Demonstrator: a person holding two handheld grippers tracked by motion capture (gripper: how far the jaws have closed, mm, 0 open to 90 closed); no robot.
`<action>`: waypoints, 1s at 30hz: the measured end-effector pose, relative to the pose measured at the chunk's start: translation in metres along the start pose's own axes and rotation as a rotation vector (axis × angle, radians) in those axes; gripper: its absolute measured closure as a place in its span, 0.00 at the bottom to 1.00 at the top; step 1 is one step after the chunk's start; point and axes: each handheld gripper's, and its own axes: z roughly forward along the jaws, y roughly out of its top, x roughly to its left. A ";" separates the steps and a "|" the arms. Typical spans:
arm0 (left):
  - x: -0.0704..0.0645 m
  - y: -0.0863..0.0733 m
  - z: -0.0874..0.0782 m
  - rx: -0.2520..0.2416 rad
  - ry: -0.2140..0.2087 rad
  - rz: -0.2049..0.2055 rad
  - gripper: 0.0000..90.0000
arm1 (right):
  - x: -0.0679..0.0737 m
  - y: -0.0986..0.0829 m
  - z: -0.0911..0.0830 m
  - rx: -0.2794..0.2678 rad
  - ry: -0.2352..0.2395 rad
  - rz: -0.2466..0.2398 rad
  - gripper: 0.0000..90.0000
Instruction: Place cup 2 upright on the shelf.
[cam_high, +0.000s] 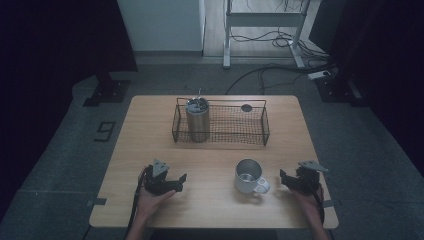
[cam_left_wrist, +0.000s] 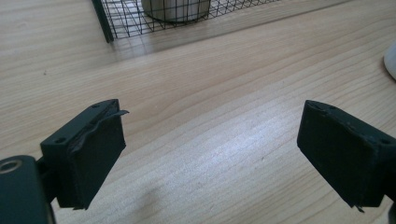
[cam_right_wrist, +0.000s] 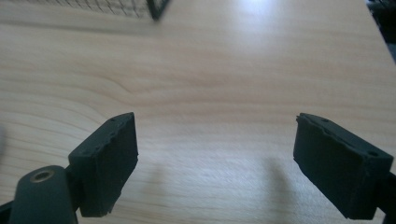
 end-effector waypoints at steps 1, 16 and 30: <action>0.000 -0.001 0.000 -0.003 0.003 -0.007 0.08 | 0.003 0.003 -0.005 -0.018 0.020 0.005 0.15; -0.001 -0.001 -0.001 -0.014 0.021 -0.016 0.08 | 0.033 0.021 -0.048 -0.147 0.209 0.001 0.16; 0.005 -0.003 -0.005 -0.015 0.027 -0.042 0.09 | 0.062 0.027 -0.071 -0.201 0.312 -0.074 0.16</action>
